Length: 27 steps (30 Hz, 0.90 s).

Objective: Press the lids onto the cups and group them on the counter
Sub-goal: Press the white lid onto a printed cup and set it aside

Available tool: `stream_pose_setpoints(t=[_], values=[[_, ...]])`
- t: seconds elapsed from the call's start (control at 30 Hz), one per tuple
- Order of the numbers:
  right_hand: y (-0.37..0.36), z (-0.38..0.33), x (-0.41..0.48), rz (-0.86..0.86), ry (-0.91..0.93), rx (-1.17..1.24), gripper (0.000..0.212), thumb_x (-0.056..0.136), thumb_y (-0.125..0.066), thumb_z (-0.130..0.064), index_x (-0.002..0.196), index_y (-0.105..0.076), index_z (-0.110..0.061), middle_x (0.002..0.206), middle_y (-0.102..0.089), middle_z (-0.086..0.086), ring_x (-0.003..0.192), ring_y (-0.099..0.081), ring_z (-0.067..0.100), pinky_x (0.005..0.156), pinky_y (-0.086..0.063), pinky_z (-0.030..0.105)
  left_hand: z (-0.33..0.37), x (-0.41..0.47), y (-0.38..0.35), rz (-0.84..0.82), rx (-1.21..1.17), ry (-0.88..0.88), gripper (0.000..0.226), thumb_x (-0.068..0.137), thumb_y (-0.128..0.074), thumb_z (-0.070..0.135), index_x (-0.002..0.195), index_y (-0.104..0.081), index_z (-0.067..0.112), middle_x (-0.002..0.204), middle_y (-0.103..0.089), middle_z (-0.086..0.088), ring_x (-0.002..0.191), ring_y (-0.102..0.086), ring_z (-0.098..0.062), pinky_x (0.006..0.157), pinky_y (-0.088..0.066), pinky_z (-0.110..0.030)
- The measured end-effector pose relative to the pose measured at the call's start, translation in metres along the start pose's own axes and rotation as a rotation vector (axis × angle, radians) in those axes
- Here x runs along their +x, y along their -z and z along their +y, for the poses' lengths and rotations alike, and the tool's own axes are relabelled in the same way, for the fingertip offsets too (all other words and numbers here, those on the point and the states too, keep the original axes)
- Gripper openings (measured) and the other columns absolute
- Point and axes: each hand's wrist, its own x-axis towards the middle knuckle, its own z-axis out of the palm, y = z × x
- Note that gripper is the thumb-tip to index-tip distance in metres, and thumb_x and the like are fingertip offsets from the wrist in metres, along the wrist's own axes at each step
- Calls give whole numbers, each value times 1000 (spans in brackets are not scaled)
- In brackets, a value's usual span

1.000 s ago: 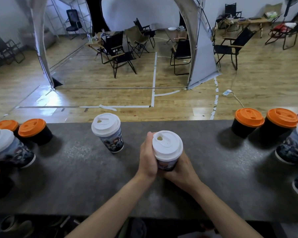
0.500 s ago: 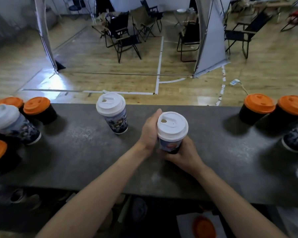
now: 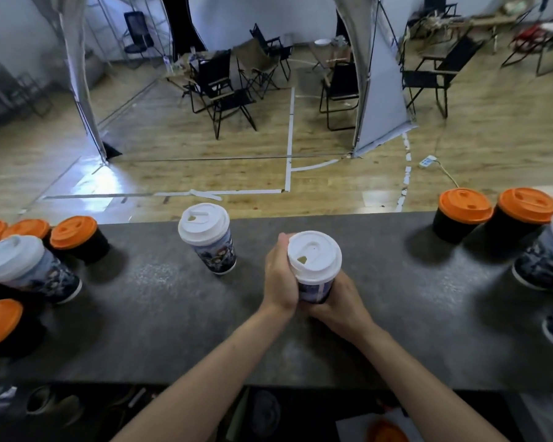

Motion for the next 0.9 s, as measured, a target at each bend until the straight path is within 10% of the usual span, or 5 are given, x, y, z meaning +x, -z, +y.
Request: stream_pose_setpoints(t=[0.17,0.37,0.57,0.77,0.9], values=[[3,4,-1,-82,-10,-36,71,67,-92,-35,131,-61,-28,128,-68,-13,122,-63,7,101,-53,45,13,11,17,-286,-33,136,41,99,-48,36,90,-79,11,90,-76,-8,86,-70,-16,83,-53,-30],[0,-2,-2,-27,33,-32,88,65,-93,-42,141,-51,-29,138,-61,-18,129,-57,1,104,-52,36,-2,-8,4,37,1,-101,44,107,-37,25,85,-75,18,83,-77,6,83,-70,-7,77,-54,-22],[2,2,-4,-49,27,-59,70,70,-88,-42,133,-59,-30,132,-65,-15,124,-60,3,102,-53,42,16,15,13,-282,-17,178,44,108,-38,31,87,-68,7,85,-69,-9,80,-65,-17,76,-51,-28],[2,-2,-2,-15,33,-6,88,67,-89,-41,144,-50,-27,139,-60,-19,130,-56,2,105,-50,33,-1,-3,8,-73,10,-93,45,109,-34,21,88,-73,13,83,-77,5,81,-69,-6,75,-52,-18],[4,5,-2,-69,2,-24,73,69,-90,-34,135,-61,-25,132,-67,-15,125,-61,6,104,-52,44,13,5,12,-282,47,17,42,102,-43,36,99,-73,7,95,-77,-8,93,-71,-18,83,-55,-27]])
